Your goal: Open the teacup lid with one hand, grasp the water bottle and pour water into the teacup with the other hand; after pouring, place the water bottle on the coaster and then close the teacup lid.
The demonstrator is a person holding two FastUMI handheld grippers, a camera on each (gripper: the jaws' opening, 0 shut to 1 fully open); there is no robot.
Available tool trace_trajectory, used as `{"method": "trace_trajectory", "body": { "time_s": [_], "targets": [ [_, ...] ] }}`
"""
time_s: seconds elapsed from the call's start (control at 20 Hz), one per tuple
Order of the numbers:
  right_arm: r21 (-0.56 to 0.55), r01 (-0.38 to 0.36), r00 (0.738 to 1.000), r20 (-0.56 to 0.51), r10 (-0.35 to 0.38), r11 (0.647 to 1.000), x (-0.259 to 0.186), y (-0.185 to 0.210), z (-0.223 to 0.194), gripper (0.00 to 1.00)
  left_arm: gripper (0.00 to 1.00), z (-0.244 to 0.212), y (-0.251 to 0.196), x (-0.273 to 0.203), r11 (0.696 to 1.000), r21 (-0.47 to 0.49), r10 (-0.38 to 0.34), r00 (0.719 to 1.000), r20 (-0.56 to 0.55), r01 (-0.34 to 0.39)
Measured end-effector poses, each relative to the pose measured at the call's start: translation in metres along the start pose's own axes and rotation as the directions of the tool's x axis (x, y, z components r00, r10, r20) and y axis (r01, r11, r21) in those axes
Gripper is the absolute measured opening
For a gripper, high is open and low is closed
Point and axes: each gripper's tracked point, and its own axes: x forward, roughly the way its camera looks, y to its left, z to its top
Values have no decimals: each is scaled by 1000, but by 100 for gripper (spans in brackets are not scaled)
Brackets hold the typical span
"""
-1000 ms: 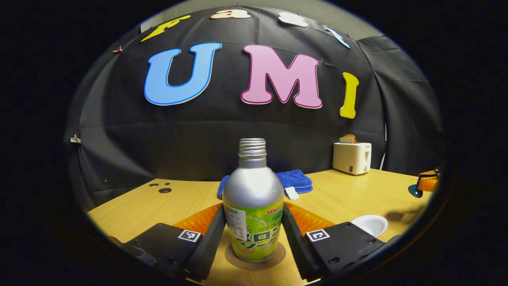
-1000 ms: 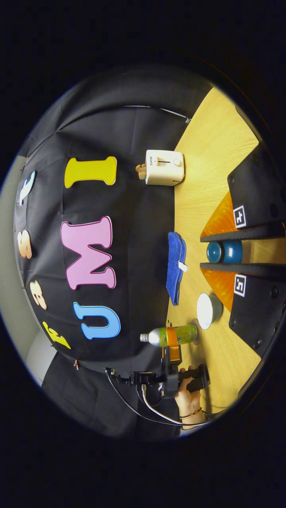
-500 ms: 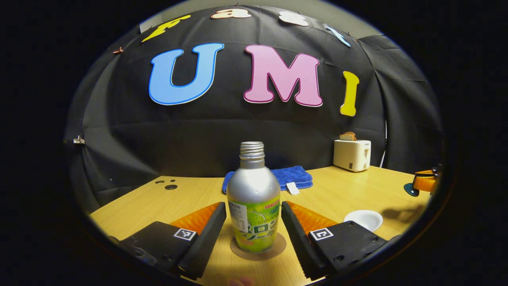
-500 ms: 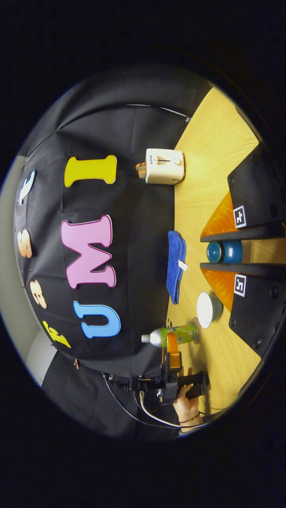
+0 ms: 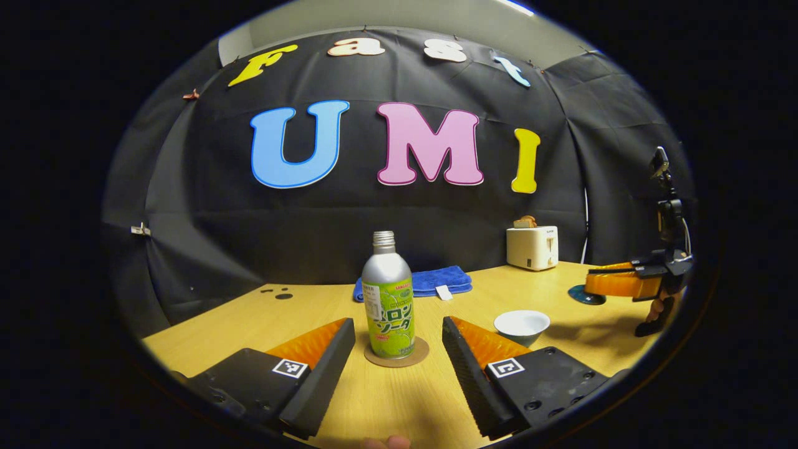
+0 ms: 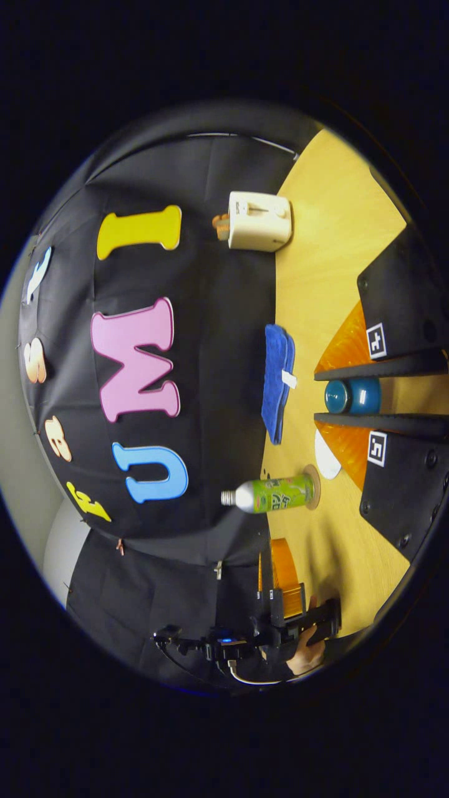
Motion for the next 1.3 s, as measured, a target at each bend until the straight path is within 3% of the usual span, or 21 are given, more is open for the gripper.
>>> {"method": "trace_trajectory", "body": {
  "time_s": [0.2,0.55,1.05,1.25,1.3],
  "targets": [
    [0,-68,998,-7,68,998,33,29,-4,28,90,-8,2,3,999,23,37,999,-7,-37],
    [-6,-62,993,-104,61,998,67,41,-18,27,92,-10,2,5,999,-21,27,1000,-6,-27],
    [2,-56,977,-204,55,998,78,41,-34,28,92,-10,2,6,999,-24,27,1000,-4,-27],
    [10,-53,979,-196,54,999,75,39,-31,36,92,-10,2,7,999,-24,27,1000,-3,-27],
    [14,-44,982,-184,46,999,74,37,-29,51,92,-11,2,7,999,-24,26,1000,-3,-27]
  ]
}}
